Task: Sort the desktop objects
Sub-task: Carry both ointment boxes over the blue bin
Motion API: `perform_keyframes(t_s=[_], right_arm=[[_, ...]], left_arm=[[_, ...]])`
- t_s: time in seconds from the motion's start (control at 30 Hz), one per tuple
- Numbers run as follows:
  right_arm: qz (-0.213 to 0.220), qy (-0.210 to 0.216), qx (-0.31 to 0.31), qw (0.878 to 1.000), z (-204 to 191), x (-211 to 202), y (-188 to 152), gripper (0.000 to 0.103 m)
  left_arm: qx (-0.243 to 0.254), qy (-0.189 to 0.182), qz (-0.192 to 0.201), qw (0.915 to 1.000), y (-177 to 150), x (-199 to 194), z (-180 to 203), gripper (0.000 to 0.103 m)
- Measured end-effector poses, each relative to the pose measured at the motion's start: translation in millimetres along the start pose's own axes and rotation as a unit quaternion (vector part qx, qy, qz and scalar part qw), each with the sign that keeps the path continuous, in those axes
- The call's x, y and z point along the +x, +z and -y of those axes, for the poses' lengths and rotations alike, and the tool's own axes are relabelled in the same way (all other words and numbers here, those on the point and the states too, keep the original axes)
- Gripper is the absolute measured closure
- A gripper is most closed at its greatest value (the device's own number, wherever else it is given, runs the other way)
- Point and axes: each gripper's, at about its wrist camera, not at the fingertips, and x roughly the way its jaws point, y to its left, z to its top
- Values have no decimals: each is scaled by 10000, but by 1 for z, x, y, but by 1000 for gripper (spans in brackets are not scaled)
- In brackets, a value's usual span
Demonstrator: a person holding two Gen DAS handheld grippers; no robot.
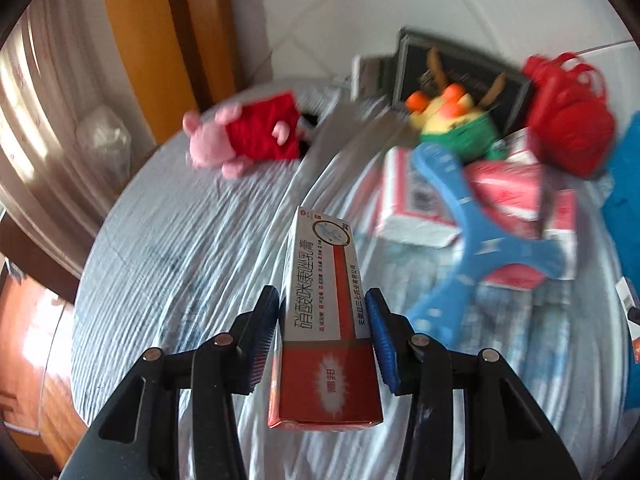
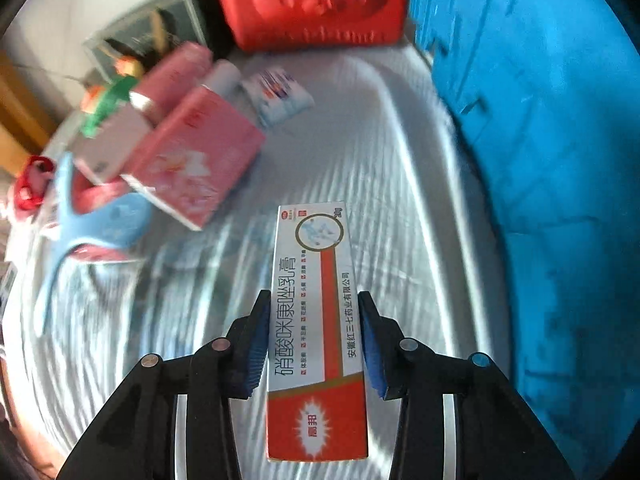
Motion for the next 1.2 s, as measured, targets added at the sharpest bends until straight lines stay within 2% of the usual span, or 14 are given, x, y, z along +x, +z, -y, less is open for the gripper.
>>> perform_keyframes(t_s=[0.17, 0.33, 0.47, 0.7, 0.9, 1.03, 1.2], right_arm=[[795, 196, -63, 9966, 3, -80, -21, 62], [1564, 260, -163, 9872, 9, -160, -37, 62], [2021, 268, -181, 9788, 23, -192, -43, 62], [2716, 176, -160, 9621, 69, -255, -62, 62], [3198, -70, -103, 9474, 119, -301, -65, 62], [3343, -257, 3, 9421, 160, -315, -63, 62], [3438, -341, 176, 9383, 215, -324, -56, 62]], left_arm=[[301, -318, 529, 9976, -3, -61, 30, 59], [648, -548, 961, 9917, -12, -108, 68, 59], [902, -847, 1217, 9848, -19, -139, 106, 59], [1388, -1584, 1705, 9626, -27, -194, 196, 59], [1893, -2149, 2093, 9350, -33, -248, 290, 59], [2233, -2468, 2208, 9168, -36, -275, 358, 59], [2443, -2712, 2251, 9034, -35, -300, 438, 59]])
